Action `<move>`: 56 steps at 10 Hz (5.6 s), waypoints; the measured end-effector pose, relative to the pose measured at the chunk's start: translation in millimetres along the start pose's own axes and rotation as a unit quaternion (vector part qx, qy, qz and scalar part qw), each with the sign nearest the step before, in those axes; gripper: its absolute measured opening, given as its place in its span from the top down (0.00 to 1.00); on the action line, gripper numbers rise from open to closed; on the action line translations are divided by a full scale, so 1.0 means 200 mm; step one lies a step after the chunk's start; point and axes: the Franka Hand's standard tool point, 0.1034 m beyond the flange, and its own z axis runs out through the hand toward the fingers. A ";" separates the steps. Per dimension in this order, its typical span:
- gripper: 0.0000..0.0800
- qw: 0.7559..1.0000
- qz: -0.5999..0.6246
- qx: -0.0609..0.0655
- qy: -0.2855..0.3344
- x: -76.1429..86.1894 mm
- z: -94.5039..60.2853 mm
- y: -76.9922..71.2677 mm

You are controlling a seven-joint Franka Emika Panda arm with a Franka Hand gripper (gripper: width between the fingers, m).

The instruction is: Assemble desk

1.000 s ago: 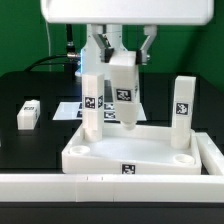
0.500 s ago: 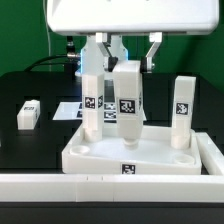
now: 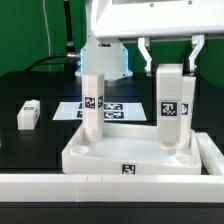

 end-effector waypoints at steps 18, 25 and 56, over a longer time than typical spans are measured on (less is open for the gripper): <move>0.64 0.996 -0.079 0.011 0.030 -0.16 0.02 -0.16; 0.64 0.995 -0.086 0.015 0.040 -0.20 0.01 -0.18; 0.22 0.992 -0.109 0.012 0.059 -0.26 0.08 -0.16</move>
Offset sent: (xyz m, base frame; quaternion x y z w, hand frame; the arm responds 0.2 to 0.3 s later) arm -0.0327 0.0143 -0.0033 -0.0298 0.0288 -0.0142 0.9990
